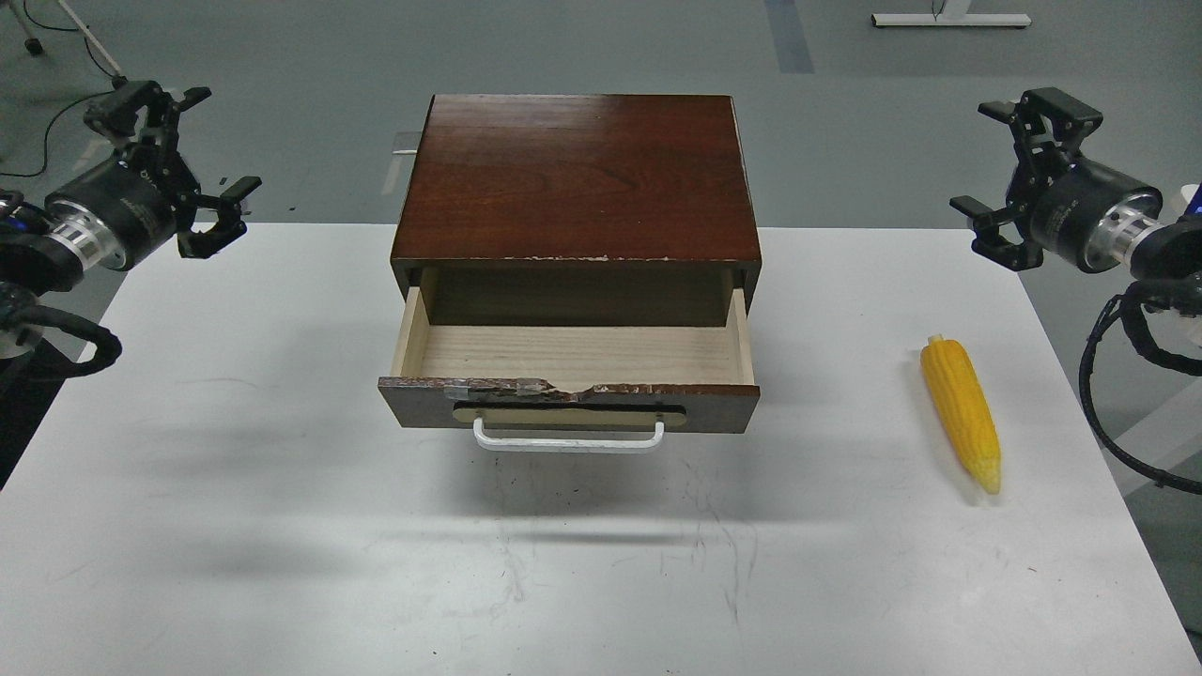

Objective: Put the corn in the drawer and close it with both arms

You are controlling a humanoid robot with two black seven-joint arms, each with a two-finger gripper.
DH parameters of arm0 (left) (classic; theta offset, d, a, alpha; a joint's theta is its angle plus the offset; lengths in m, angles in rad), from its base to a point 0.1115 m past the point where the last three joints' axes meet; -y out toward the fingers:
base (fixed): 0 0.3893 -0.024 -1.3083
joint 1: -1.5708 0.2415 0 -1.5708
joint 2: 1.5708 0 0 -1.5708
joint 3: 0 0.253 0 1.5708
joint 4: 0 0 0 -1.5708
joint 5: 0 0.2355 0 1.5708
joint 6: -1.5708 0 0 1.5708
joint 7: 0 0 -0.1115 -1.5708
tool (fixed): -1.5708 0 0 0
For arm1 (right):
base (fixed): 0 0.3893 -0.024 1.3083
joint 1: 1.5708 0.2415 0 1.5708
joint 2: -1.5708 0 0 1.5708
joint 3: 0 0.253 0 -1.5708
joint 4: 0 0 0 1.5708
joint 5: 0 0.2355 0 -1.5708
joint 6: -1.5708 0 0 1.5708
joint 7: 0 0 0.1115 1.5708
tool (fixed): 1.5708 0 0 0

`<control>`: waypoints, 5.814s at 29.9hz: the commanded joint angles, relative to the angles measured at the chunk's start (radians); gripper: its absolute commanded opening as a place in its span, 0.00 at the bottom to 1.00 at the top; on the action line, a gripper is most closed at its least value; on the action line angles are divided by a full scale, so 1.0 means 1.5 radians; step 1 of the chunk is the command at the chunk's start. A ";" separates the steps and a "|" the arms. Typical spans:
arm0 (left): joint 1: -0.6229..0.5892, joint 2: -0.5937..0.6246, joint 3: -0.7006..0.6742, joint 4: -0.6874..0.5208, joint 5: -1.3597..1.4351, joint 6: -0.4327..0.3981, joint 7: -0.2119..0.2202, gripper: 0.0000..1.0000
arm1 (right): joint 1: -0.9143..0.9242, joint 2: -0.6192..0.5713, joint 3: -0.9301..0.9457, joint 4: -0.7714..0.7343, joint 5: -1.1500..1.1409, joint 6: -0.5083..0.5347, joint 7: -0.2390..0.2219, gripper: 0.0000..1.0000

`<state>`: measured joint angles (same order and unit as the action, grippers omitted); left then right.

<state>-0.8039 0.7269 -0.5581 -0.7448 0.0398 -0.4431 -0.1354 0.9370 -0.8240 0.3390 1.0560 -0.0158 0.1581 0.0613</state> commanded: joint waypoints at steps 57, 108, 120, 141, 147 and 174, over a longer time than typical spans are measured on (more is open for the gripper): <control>0.014 -0.019 0.003 -0.012 0.002 0.002 -0.011 0.98 | -0.061 0.017 -0.369 0.034 -0.638 -0.207 0.035 0.99; 0.030 0.024 0.003 -0.003 0.003 -0.001 -0.011 0.98 | 0.476 0.210 -0.461 0.283 -1.426 -0.193 0.096 0.00; 0.030 0.037 0.003 -0.003 0.003 -0.001 -0.011 0.98 | 0.391 0.267 -0.447 0.221 -1.412 -0.193 0.098 0.78; 0.030 0.034 0.003 -0.003 0.003 0.004 -0.010 0.98 | 0.378 0.268 -0.327 0.186 -1.292 -0.187 0.098 1.00; 0.030 0.029 0.003 -0.003 0.003 0.005 -0.010 0.98 | 0.377 0.293 -0.216 0.153 -0.971 -0.186 0.099 0.94; 0.029 0.024 -0.002 -0.003 0.001 0.003 -0.012 0.98 | -0.073 0.164 0.102 -0.125 -0.040 0.000 0.073 1.00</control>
<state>-0.7612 0.7644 -0.5565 -0.7485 0.0422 -0.4372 -0.1528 0.9026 -0.5821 0.4369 0.8582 -0.0740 0.1590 0.1698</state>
